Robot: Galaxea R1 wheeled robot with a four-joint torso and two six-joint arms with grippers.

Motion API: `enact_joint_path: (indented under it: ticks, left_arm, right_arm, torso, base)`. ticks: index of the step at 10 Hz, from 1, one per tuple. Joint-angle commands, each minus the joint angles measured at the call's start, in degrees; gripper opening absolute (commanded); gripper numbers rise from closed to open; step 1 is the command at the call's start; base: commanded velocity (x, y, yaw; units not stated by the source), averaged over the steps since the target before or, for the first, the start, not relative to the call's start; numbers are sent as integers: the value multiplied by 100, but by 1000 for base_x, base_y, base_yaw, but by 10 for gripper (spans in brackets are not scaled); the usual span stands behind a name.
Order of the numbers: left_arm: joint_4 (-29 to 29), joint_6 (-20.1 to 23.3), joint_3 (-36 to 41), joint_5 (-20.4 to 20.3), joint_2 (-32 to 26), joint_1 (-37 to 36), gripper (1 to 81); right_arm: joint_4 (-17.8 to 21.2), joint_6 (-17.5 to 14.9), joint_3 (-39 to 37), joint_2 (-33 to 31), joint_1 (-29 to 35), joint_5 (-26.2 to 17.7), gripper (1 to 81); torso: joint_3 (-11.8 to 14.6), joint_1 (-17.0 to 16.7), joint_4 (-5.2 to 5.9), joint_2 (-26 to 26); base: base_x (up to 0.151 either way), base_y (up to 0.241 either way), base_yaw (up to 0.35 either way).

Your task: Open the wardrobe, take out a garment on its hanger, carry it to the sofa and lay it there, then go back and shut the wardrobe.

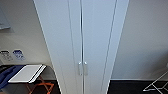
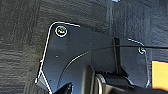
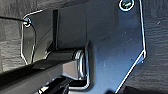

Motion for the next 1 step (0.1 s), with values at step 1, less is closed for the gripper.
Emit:
enact_joint_path:
  ticks: [1]
  left_arm:
    - [158,-6,-317,236,307,110,811]
  right_arm:
    - [-390,-30,-89,246,-87,-89,811]
  torso:
    - [0,0,0,0]
  base:
    - [0,0,0]
